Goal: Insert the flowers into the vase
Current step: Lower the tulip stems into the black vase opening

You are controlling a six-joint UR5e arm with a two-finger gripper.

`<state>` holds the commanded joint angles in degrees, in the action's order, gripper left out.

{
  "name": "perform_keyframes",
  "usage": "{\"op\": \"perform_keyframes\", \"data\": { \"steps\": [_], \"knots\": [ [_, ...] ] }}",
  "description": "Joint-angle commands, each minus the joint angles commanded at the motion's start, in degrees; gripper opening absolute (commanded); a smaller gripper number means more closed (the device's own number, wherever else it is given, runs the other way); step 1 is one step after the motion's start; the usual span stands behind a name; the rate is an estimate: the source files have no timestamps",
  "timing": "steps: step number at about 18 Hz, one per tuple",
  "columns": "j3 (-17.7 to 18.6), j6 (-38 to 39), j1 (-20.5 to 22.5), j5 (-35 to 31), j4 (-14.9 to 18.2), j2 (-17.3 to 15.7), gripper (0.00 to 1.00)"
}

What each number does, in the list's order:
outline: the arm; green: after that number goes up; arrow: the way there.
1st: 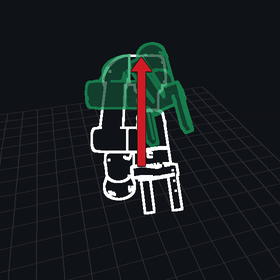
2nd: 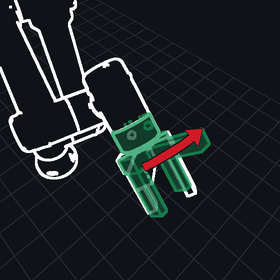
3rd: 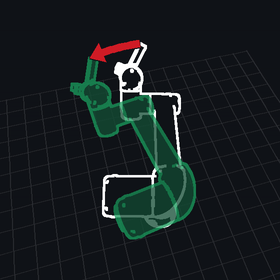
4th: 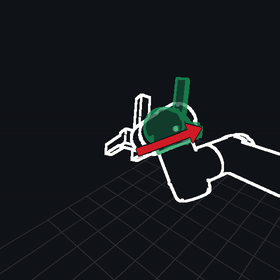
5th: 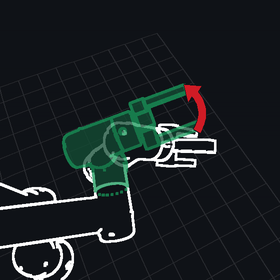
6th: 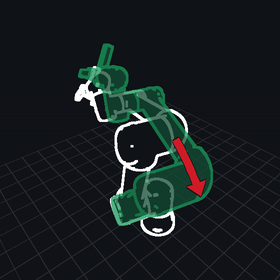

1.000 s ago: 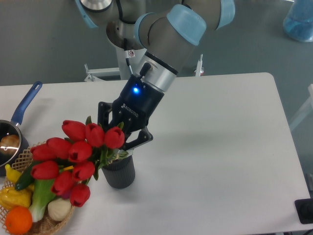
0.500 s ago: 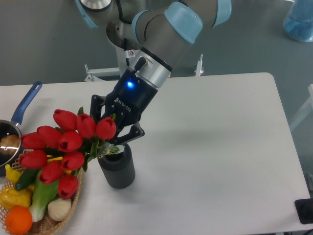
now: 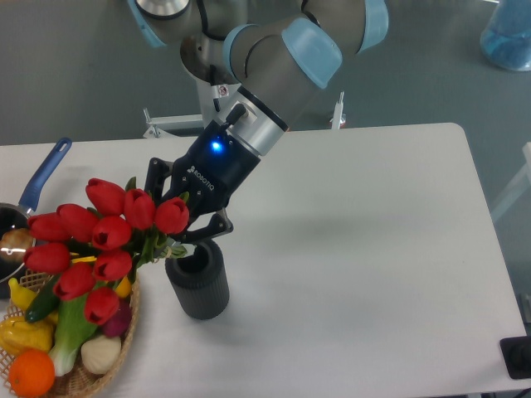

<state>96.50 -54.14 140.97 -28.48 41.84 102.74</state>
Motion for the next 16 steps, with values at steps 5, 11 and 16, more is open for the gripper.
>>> {"op": "perform_keyframes", "data": {
  "steps": [5, 11, 16],
  "knots": [
    [0.09, -0.18, 0.88, 2.64, 0.0, -0.09, 0.27],
    [0.26, -1.32, 2.29, 5.36, 0.0, 0.17, 0.27],
    [0.88, -1.5, 2.46, 6.24, 0.0, 0.44, 0.27]
  ]
}}
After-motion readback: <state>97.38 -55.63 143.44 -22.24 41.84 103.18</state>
